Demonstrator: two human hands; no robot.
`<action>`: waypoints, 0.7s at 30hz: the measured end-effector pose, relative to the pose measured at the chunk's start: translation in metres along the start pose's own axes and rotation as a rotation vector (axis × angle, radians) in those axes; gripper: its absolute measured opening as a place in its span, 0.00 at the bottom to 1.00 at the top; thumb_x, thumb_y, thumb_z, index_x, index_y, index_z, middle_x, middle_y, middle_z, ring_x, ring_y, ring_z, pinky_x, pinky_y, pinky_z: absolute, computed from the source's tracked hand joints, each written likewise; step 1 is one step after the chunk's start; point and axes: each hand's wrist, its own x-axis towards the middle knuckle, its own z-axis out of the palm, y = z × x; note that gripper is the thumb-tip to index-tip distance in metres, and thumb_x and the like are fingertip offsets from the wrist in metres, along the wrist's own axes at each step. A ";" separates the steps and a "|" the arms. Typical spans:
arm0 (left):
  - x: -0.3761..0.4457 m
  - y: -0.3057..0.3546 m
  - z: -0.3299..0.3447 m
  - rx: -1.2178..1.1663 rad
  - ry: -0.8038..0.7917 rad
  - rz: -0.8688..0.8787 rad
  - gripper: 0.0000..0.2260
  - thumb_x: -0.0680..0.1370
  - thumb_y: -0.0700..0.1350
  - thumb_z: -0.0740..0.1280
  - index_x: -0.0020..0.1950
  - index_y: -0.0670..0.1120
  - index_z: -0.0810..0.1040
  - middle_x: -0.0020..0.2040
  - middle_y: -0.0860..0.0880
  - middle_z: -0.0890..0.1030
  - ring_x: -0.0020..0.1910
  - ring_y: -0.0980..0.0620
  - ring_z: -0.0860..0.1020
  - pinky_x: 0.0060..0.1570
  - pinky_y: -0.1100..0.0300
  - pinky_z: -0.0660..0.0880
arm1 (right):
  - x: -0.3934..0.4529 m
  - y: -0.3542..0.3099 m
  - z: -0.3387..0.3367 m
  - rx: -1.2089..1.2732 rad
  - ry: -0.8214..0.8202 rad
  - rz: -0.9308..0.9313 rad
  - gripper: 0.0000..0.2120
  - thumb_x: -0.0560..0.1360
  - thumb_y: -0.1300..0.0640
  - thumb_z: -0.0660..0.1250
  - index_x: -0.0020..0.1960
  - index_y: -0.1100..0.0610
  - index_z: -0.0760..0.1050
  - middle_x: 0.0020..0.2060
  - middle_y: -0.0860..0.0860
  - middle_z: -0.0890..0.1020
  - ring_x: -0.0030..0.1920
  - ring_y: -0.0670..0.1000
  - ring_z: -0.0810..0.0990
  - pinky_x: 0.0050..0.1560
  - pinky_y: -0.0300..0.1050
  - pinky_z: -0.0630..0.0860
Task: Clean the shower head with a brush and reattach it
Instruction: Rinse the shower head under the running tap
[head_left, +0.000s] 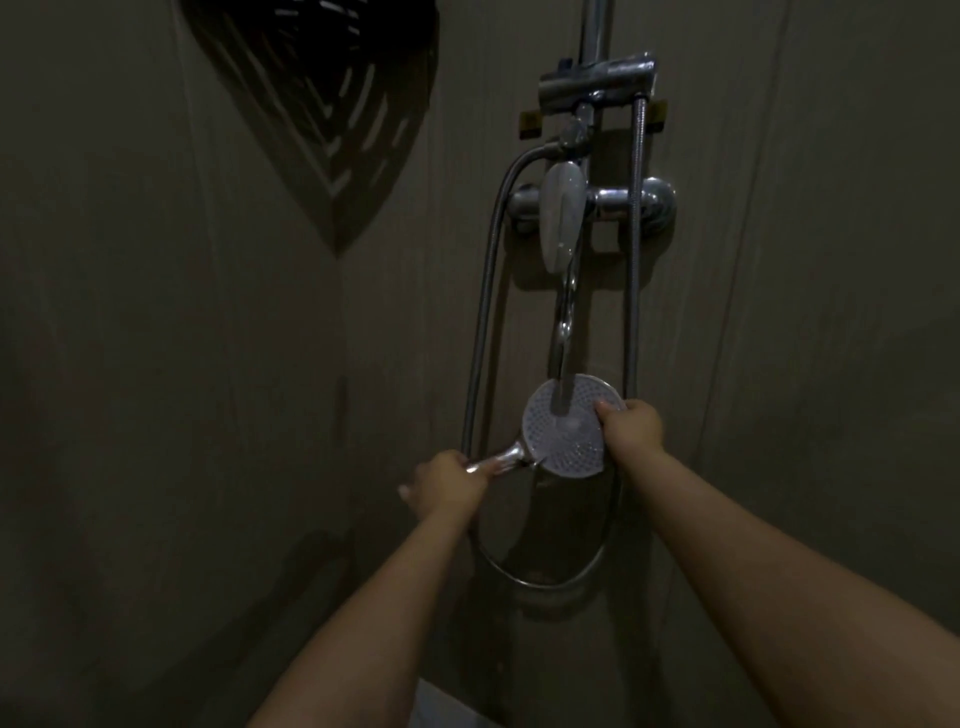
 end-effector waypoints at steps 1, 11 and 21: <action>0.002 0.000 -0.002 -0.028 0.087 -0.038 0.20 0.70 0.59 0.68 0.54 0.46 0.80 0.55 0.44 0.80 0.60 0.42 0.74 0.63 0.48 0.66 | -0.002 0.001 0.000 0.043 -0.002 0.025 0.14 0.77 0.59 0.63 0.59 0.67 0.73 0.56 0.65 0.78 0.56 0.63 0.78 0.56 0.56 0.76; 0.012 0.025 -0.021 -1.398 0.095 -0.412 0.15 0.78 0.38 0.62 0.64 0.36 0.69 0.54 0.41 0.75 0.55 0.42 0.76 0.53 0.52 0.74 | -0.024 0.016 0.015 0.439 -0.222 0.288 0.17 0.80 0.63 0.54 0.67 0.59 0.66 0.62 0.62 0.75 0.58 0.63 0.77 0.43 0.55 0.78; -0.010 0.056 0.002 -1.248 -0.318 -0.352 0.16 0.79 0.43 0.61 0.64 0.36 0.71 0.60 0.37 0.77 0.54 0.40 0.78 0.52 0.47 0.76 | -0.022 0.010 0.011 0.181 -0.265 0.272 0.22 0.71 0.58 0.71 0.62 0.63 0.71 0.56 0.61 0.79 0.54 0.61 0.80 0.51 0.53 0.79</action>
